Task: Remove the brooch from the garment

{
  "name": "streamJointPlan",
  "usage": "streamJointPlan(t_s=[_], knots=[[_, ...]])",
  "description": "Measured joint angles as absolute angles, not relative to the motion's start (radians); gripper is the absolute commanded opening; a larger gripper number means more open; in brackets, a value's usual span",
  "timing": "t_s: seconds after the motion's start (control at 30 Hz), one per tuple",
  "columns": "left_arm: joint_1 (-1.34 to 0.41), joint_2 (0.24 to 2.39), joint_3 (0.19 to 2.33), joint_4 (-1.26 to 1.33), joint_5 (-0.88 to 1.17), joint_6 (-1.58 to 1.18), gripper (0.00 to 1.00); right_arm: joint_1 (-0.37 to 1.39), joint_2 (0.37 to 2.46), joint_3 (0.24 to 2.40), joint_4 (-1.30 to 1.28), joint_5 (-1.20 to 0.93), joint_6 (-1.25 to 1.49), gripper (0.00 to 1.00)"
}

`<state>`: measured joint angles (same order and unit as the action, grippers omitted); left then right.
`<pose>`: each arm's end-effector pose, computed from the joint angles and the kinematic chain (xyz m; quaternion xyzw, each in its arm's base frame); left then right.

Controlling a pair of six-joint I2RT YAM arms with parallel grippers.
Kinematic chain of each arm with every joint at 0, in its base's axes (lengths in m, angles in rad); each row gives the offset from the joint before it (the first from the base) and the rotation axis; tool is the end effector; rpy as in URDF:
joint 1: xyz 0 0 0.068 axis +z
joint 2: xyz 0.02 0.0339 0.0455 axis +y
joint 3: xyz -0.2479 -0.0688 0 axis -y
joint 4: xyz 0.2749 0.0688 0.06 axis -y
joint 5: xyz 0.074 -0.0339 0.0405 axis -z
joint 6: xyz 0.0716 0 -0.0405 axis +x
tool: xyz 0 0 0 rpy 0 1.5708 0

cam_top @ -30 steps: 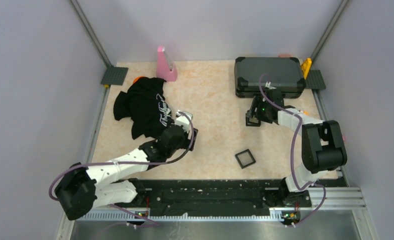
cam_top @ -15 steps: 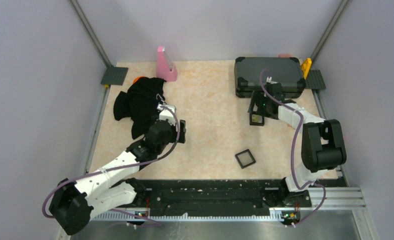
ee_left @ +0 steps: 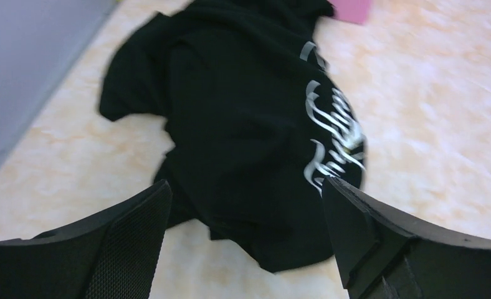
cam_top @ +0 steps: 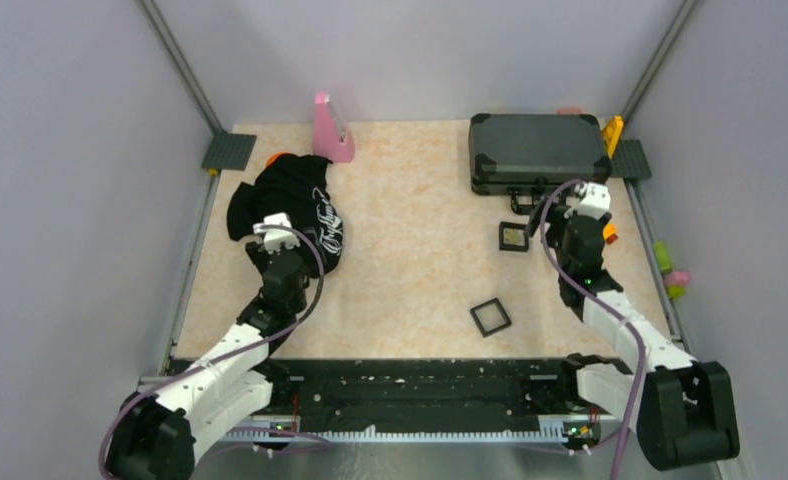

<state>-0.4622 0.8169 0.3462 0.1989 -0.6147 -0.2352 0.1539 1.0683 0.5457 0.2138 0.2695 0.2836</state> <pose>0.2423 -0.0746 0.1875 -0.0958 0.7749 0.0295 0.6241 0.3043 0.0279 0.2021 0.1309 0.7933 0.0210 0.5942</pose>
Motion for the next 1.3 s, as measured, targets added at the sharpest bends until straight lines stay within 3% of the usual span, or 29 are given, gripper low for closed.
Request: streamJointPlan(t_s=[0.33, 0.6, 0.83, 0.9, 0.93, 0.97, 1.0, 1.17, 1.27, 1.3], knots=[[-0.220, 1.021, 0.196, 0.652, -0.691, -0.135, 0.89, 0.154, 1.032, 0.194, 0.638, 0.282, 0.081, 0.96], [-0.151, 1.169, 0.125, 0.912, -0.579, -0.089, 0.87, 0.145, 1.288, 0.184, 0.894, 0.213, -0.025, 0.87], [-0.091, 1.224, 0.186, 0.933, -0.504, -0.076, 0.85, 0.015, 1.448, 0.178, 1.068, 0.142, 0.010, 0.83], [-0.069, 1.224, 0.189, 0.934, -0.488, -0.075, 0.82, 0.010, 1.451, 0.176, 1.094, 0.116, 0.014, 0.83], [-0.060, 1.225, 0.189, 0.934, -0.481, -0.073, 0.80, 0.010, 1.451, 0.176, 1.106, 0.099, 0.013, 0.87], [-0.054, 1.227, 0.189, 0.934, -0.469, -0.071, 0.80, 0.010, 1.451, 0.176, 1.119, 0.080, 0.011, 0.97], [-0.047, 1.230, 0.192, 0.931, -0.453, -0.067, 0.77, 0.010, 1.451, 0.176, 1.126, 0.069, 0.011, 0.98], [-0.017, 1.276, 0.234, 0.913, -0.328, -0.049, 0.75, 0.010, 1.451, 0.176, 1.146, 0.038, 0.008, 0.99], [-0.012, 1.385, 0.239, 1.033, -0.232, -0.030, 0.85, 0.010, 1.451, 0.176, 1.148, 0.020, 0.008, 0.99], [-0.012, 1.431, 0.236, 1.074, -0.216, -0.023, 0.83, 0.010, 1.451, 0.176, 1.150, 0.015, 0.008, 0.99]])
